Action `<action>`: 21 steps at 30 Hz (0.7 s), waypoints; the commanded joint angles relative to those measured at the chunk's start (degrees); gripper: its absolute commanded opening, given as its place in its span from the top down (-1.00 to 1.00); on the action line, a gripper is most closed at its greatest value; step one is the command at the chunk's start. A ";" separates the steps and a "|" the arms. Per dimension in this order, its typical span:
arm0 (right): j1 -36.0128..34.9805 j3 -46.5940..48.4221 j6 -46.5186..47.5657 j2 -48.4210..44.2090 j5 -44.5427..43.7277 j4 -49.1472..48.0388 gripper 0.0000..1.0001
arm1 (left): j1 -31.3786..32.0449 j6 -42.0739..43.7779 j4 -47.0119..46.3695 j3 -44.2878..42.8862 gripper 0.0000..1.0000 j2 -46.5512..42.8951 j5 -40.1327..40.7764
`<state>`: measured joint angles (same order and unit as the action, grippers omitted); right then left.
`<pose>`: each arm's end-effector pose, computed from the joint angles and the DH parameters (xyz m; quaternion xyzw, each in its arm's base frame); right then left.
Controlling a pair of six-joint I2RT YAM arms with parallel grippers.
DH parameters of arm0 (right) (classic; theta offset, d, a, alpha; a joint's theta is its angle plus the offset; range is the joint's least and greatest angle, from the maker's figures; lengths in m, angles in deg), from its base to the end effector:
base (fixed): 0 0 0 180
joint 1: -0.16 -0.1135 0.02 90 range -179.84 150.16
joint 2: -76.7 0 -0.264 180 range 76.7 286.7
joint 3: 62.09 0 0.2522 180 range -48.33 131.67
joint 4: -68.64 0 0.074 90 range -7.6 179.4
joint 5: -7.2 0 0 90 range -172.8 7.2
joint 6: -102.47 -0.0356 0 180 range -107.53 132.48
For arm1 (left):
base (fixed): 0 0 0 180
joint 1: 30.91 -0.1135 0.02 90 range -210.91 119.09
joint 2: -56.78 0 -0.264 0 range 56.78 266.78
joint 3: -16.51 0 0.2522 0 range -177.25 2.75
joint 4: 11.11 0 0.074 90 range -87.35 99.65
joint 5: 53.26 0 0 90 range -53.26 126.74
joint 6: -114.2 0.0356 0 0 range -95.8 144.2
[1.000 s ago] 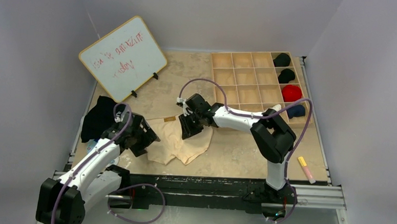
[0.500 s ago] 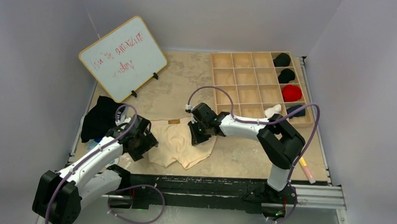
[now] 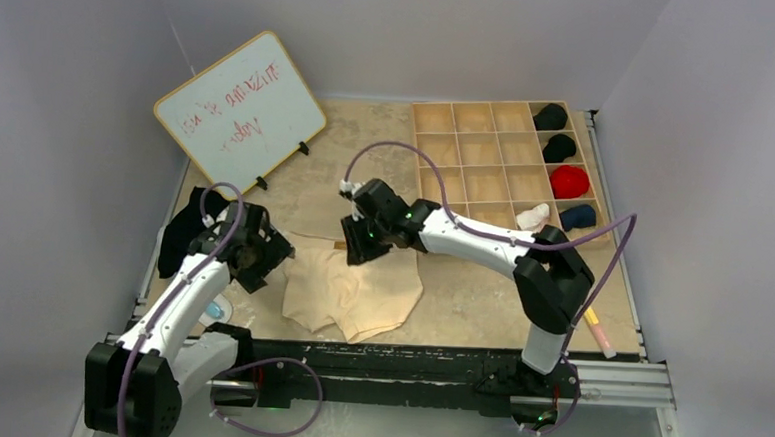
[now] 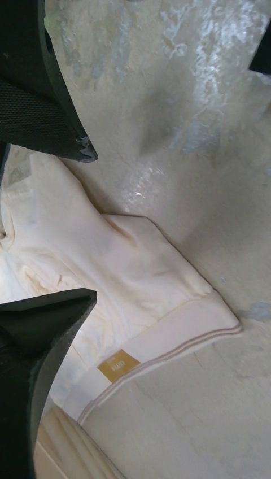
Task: Roll the underwear
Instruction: Flatten out the underwear at the center of the board.
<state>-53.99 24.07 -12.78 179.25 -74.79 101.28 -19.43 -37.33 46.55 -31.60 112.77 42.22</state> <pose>0.2249 0.3198 0.2175 -0.2569 0.8988 0.2733 0.2268 0.1648 -0.0300 0.1981 -0.4221 0.8803 -0.0883 0.1979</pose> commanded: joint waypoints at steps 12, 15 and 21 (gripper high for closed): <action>0.84 35.22 -0.33 24.23 10.82 1.52 0.29 | -7.53 -4.72 -4.72 5.93 -0.47 -7.90 -16.10; 0.80 42.63 2.06 29.58 10.84 3.96 0.21 | -7.49 -6.40 -0.65 7.01 -0.45 -11.78 -14.08; 0.52 46.85 4.64 34.47 11.14 1.45 -0.02 | -7.53 -8.28 6.30 4.85 -0.43 -17.35 -8.14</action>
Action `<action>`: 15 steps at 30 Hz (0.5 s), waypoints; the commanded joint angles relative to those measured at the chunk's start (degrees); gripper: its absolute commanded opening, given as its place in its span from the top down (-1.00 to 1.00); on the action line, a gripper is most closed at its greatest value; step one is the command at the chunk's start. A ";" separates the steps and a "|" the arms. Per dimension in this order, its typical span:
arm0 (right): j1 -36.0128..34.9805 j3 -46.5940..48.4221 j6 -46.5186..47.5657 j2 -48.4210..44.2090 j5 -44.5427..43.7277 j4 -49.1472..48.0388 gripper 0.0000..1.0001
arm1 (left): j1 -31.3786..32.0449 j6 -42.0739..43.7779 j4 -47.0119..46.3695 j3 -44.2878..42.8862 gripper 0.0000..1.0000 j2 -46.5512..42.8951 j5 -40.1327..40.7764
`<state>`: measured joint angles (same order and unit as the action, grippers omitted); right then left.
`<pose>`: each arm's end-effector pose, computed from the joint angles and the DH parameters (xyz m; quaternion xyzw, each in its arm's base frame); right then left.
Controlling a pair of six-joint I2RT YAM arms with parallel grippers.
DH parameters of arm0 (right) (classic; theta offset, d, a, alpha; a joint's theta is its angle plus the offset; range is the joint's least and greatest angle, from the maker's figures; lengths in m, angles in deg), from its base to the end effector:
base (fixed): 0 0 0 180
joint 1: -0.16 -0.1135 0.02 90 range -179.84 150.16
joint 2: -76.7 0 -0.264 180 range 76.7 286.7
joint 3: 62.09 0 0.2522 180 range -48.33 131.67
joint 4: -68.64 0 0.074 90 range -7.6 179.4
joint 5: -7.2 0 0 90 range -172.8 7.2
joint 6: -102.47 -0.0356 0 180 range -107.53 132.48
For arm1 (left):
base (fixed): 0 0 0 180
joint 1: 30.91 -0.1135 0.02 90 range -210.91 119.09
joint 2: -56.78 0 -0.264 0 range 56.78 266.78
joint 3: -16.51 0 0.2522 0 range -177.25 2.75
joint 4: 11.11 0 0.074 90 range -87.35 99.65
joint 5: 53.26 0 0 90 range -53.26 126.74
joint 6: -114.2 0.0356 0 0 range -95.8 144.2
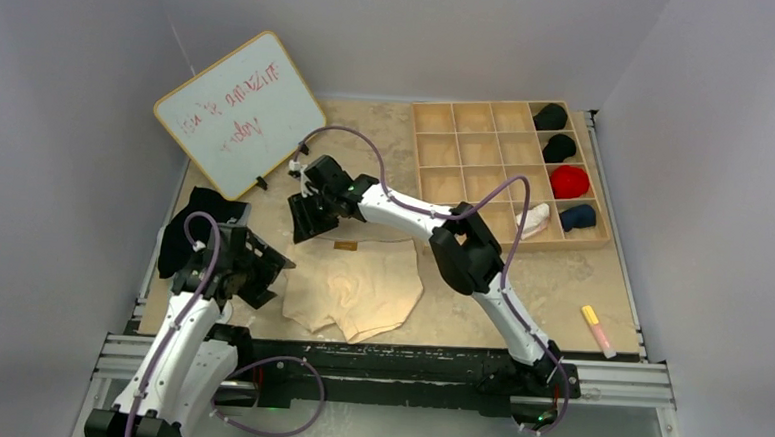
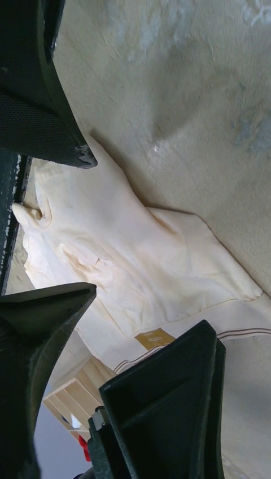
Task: Roll the underwear
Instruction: Flatten out the underwear at the center of the board.
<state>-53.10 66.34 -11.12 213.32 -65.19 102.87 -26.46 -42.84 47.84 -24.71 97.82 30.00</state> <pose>0.3151 0.4401 0.1861 -0.2912 0.8583 0.3575 0.2252 0.1291 -0.0142 0.1941 -0.4859 0.8298 -0.2029 0.1850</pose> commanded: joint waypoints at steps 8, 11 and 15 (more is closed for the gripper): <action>-1.23 6.49 11.83 2.62 0.43 -2.98 -0.26 | -0.49 -3.07 7.75 -5.15 -0.40 -3.65 6.61; -1.24 7.15 15.18 3.68 1.07 -3.15 -0.25 | -0.49 -3.02 8.61 -6.24 -0.40 -4.28 8.48; -1.31 6.98 16.69 5.44 5.16 -4.32 -0.19 | -0.49 -2.11 8.82 -7.26 -0.40 -5.07 9.47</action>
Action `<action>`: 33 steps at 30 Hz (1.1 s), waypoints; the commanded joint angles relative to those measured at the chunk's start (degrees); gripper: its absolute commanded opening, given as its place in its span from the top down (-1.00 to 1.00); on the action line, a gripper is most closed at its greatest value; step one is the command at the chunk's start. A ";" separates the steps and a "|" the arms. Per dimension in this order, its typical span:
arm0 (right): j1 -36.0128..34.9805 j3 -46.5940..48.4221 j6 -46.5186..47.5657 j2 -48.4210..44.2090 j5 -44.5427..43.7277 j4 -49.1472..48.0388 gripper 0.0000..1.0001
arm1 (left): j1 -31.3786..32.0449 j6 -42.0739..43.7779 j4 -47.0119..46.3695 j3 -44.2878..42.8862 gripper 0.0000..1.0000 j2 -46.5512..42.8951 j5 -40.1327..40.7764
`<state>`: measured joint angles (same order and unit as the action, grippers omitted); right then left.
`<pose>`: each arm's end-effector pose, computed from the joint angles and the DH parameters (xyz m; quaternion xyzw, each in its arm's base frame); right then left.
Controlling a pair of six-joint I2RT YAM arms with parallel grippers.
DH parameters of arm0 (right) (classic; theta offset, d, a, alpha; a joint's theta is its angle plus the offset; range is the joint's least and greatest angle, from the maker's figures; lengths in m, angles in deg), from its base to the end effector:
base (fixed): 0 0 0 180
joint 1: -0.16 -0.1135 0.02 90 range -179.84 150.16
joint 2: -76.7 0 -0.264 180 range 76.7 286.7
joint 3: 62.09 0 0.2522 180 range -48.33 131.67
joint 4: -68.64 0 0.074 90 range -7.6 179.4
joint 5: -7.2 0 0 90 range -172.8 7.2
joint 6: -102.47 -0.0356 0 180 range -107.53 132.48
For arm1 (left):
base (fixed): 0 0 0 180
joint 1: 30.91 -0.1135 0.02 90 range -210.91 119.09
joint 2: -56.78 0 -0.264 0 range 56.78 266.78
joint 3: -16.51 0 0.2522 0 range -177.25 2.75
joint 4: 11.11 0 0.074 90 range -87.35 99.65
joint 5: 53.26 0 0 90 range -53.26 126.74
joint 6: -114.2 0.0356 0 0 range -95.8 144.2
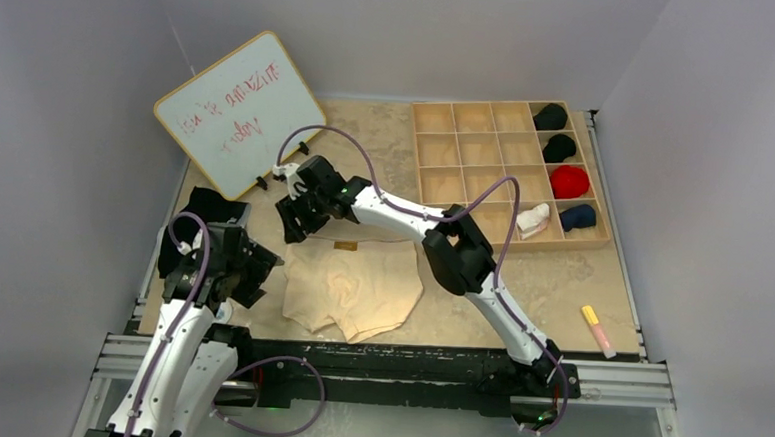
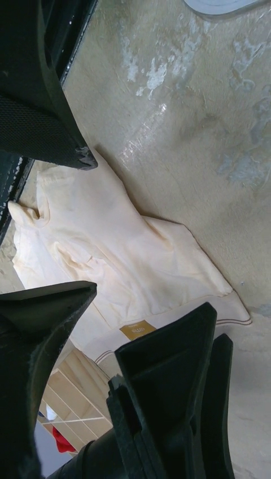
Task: Roll the underwear
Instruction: Flatten out the underwear at the center of the board.
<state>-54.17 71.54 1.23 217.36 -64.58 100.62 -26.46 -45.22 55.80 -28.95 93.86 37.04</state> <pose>0.3165 0.4600 0.1821 -0.3907 0.8039 0.3503 0.2799 0.1158 -0.0088 0.2159 -0.5175 0.8115 -0.1609 0.2183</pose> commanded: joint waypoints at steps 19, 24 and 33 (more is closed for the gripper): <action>-0.30 3.68 6.89 1.09 1.38 -1.61 0.08 | -0.49 1.84 0.87 -3.75 -0.40 -2.00 2.98; -0.32 4.10 5.89 -0.29 1.23 -2.54 0.16 | -0.49 1.75 -0.49 -2.40 -0.42 -2.16 1.90; -0.33 7.46 6.12 1.26 0.24 -0.54 0.12 | -0.49 1.84 -0.70 -2.35 -0.43 -2.34 2.07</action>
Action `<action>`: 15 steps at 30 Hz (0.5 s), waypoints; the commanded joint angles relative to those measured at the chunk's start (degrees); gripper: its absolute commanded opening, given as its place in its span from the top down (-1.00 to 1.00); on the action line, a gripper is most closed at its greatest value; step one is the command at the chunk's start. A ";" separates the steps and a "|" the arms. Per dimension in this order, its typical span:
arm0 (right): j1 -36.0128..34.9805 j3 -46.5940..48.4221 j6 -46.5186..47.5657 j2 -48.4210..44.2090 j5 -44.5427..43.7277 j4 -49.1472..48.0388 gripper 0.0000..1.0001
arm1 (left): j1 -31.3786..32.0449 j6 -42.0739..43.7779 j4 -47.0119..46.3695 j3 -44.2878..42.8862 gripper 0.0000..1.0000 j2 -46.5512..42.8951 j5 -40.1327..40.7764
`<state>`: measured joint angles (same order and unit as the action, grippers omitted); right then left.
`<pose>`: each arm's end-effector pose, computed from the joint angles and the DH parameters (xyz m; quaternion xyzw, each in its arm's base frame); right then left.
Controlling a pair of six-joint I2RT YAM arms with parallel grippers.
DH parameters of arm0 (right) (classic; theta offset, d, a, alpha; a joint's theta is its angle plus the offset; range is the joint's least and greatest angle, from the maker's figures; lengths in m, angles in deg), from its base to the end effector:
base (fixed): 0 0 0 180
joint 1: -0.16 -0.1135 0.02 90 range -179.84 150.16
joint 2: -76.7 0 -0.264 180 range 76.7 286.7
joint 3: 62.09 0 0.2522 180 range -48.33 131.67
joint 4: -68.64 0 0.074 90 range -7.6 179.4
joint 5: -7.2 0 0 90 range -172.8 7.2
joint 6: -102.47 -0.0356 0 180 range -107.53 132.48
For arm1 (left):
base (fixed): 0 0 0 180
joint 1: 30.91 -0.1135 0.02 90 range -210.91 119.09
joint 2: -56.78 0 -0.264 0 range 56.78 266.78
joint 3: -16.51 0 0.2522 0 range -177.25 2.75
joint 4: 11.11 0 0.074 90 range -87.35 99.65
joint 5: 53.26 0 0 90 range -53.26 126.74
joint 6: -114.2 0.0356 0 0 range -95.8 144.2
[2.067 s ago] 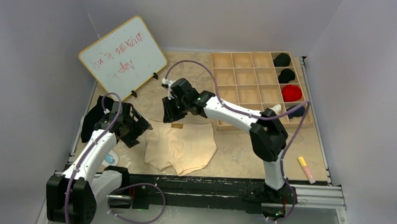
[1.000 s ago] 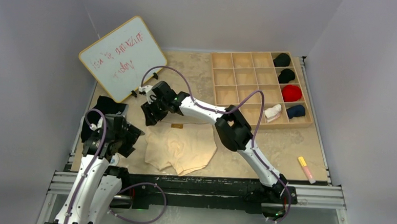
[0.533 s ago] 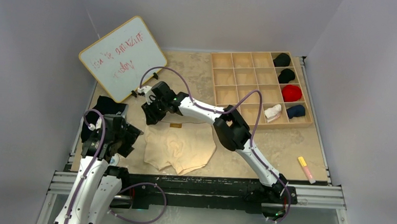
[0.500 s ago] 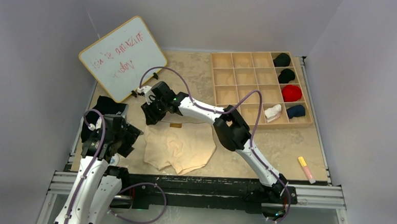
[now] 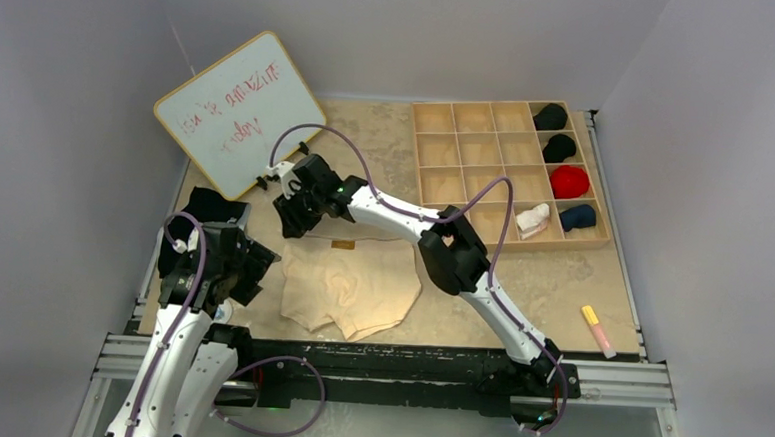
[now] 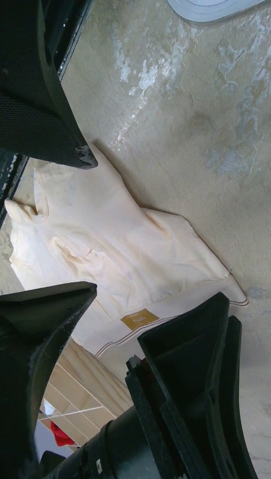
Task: Roll the underwear
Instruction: Flatten out the underwear at the center of the board.
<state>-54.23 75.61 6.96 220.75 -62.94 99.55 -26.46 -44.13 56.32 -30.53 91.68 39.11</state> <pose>0.3220 0.4704 0.1755 -0.4349 0.7718 0.3523 0.3020 0.1122 -0.0073 0.2275 -0.5101 0.8065 -0.1610 0.2518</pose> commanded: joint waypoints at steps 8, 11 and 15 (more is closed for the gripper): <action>-0.20 3.54 -1.15 -1.66 -3.72 0.20 0.04 | -0.48 0.57 -1.02 -2.16 -0.43 -0.38 0.19; -0.23 6.00 -0.96 1.39 -3.17 1.39 -0.02 | -0.49 0.74 -0.85 -2.57 -0.43 -0.47 0.35; -0.23 9.91 -0.06 5.37 -1.86 4.18 -0.07 | -0.49 0.75 -0.77 -2.58 -0.43 -0.52 0.42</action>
<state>-54.23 80.66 6.23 222.78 -65.54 100.34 -26.46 -44.13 56.34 -30.70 91.63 39.13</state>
